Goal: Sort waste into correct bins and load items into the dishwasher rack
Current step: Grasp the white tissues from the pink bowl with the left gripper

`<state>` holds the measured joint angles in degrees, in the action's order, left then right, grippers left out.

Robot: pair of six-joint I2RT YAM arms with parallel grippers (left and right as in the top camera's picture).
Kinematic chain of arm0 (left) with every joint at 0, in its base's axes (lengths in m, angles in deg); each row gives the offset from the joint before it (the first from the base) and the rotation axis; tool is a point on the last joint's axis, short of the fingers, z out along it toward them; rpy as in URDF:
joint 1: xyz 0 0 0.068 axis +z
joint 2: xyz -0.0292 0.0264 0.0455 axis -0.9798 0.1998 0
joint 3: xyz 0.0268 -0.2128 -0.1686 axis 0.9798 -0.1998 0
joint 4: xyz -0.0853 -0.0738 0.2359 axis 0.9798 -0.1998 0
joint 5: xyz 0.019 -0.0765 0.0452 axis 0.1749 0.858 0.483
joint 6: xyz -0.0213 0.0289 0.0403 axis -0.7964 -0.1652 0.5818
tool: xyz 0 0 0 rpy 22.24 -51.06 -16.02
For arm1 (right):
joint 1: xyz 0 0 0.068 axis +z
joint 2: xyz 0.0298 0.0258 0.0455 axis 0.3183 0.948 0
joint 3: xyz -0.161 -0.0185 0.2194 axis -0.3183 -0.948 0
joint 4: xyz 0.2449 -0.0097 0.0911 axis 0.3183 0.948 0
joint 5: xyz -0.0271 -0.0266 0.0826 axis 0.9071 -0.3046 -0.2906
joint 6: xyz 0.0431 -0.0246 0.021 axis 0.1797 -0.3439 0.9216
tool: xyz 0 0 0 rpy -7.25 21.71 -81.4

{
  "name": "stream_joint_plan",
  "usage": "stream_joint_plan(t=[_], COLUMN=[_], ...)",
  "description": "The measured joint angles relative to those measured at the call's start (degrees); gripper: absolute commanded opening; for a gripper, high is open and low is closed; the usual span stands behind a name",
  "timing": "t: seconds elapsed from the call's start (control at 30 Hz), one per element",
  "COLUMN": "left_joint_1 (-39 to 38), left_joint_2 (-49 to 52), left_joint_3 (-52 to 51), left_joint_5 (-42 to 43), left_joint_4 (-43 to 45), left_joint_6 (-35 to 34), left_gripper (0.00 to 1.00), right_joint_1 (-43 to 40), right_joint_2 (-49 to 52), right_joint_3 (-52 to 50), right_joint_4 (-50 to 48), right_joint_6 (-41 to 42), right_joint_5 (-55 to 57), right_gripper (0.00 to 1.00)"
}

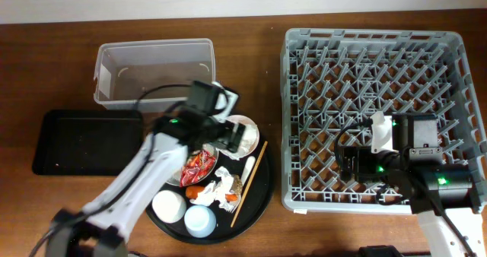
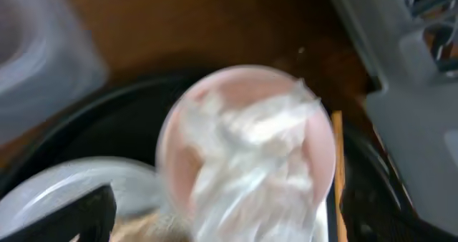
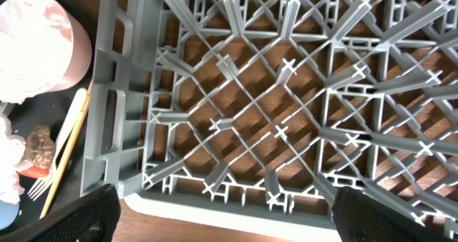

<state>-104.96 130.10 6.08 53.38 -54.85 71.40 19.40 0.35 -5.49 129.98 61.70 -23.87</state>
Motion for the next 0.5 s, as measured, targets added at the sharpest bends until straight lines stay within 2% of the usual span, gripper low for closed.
stream_joint_plan(t=[0.07,0.1,0.17,0.23,0.27,0.43,0.5], left_joint_1=[-1.92,-2.01,-2.01,-2.01,-2.01,-2.01,-2.01], left_joint_2=[4.72,5.92,8.20,9.05,9.09,9.16,8.66], left_joint_3=[0.02,0.02,0.02,0.02,0.02,0.28,3.43], left_joint_5=[-0.55,-0.66,-0.98,-0.98,-0.98,-0.98,-1.97], left_joint_4=[3.32,4.42,5.38,5.99,6.23,5.95,3.41], left_joint_6=[-0.02,-0.46,-1.49,-1.95,-2.19,-2.38,-2.38], left_gripper=[0.99,0.84,0.36,0.06,0.01,0.01,0.00], right_joint_1=[0.00,0.00,0.00,0.00,0.00,0.00,0.00], right_joint_2=[0.00,0.00,0.00,0.00,0.00,0.00,0.00], right_joint_3=[0.00,0.00,0.00,0.00,0.00,0.00,0.02], right_joint_4=[0.07,0.07,0.04,0.04,0.04,0.04,0.02], right_joint_6=[0.00,0.02,0.00,0.00,0.00,0.02,0.00], right_joint_5=[0.00,0.00,0.00,0.00,0.00,0.00,0.00], right_gripper=[0.98,0.98,0.98,0.98,0.98,0.99,0.98])
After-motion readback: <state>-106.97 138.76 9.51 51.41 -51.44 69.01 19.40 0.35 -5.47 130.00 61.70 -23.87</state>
